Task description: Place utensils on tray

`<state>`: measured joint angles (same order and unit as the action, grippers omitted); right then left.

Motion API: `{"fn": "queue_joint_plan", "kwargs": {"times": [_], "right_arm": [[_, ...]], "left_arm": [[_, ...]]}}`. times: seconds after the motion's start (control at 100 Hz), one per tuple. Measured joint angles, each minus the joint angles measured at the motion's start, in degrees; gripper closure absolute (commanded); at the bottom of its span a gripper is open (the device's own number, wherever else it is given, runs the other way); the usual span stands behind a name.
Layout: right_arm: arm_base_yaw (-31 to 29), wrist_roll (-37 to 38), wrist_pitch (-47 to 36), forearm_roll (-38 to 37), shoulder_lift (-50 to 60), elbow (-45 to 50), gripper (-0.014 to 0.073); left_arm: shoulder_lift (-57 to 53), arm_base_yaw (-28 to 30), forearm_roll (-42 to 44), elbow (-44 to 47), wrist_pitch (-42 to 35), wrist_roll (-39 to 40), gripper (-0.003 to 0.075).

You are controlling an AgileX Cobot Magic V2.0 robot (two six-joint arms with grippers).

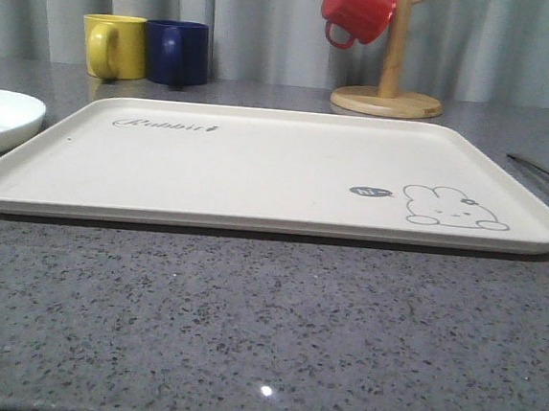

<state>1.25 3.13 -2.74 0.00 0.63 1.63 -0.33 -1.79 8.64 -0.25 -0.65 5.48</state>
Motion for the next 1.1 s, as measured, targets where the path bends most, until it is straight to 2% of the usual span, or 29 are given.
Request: {"fn": "queue_joint_plan", "kwargs": {"times": [0.6, 0.82, 1.1], "right_arm": [[0.0, 0.0, 0.0, 0.0, 0.0, 0.0, 0.0662], [0.0, 0.0, 0.0, 0.0, 0.0, 0.0, 0.0662], [0.0, 0.0, 0.0, 0.0, 0.0, 0.0, 0.0662]], "left_arm": [[0.0, 0.0, 0.0, -1.33, 0.65, 0.0, 0.0738], [3.84, 0.0, -0.48, -13.49, 6.15, 0.0, 0.0738], [21.06, 0.0, -0.61, -32.09, 22.85, 0.0, 0.0738]]}}
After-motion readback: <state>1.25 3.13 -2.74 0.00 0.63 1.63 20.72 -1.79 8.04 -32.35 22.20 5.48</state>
